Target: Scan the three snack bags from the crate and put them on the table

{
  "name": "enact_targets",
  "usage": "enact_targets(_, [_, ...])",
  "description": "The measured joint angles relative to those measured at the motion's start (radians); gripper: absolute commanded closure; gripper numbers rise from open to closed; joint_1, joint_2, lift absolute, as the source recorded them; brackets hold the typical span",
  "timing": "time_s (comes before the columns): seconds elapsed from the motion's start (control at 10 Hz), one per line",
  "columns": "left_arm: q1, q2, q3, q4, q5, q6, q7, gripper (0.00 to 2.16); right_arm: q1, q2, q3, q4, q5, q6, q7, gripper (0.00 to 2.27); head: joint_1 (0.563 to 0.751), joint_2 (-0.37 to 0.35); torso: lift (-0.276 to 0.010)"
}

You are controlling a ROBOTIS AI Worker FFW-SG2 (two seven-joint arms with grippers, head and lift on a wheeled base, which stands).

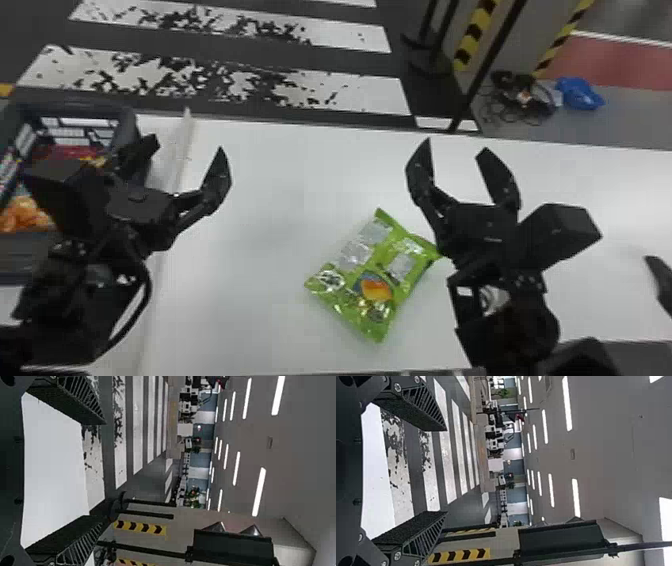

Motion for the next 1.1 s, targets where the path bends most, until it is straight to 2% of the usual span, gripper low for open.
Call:
enact_targets(0.2, [0.098, 0.019, 0.141, -0.127, 0.082, 0.079, -0.003, 0.02, 0.005, 0.005, 0.011, 0.014, 0.012, 0.006, 0.0, 0.14, 0.695, -0.004, -0.094])
enact_targets(0.4, [0.155, 0.014, 0.248, -0.178, 0.164, 0.155, -0.004, 0.02, -0.004, 0.015, 0.036, 0.027, 0.023, 0.061, -0.001, 0.14, 0.695, 0.059, -0.094])
enact_targets(0.5, [0.17, 0.01, 0.276, -0.183, 0.184, 0.175, -0.006, 0.02, -0.005, 0.02, 0.043, 0.027, 0.025, 0.117, -0.022, 0.14, 0.695, 0.087, -0.094])
enact_targets(0.7, [0.177, 0.009, 0.298, -0.185, 0.201, 0.183, -0.019, 0.02, 0.018, 0.021, 0.067, 0.012, 0.019, 0.23, -0.083, 0.14, 0.695, 0.1, -0.094])
enact_targets(0.9, [0.168, 0.015, 0.3, -0.184, 0.211, 0.193, -0.033, 0.03, 0.051, 0.02, 0.087, 0.0, 0.009, 0.29, -0.106, 0.14, 0.695, 0.113, -0.094])
enact_targets(1.0, [0.163, 0.017, 0.299, -0.181, 0.214, 0.201, -0.034, 0.03, 0.059, 0.018, 0.088, -0.013, -0.02, 0.341, -0.109, 0.25, 0.695, 0.118, -0.094])
enact_targets(1.1, [0.16, 0.017, 0.296, -0.179, 0.215, 0.204, -0.038, 0.03, 0.067, 0.013, 0.092, -0.036, -0.068, 0.417, -0.107, 0.5, 0.695, 0.122, -0.094])
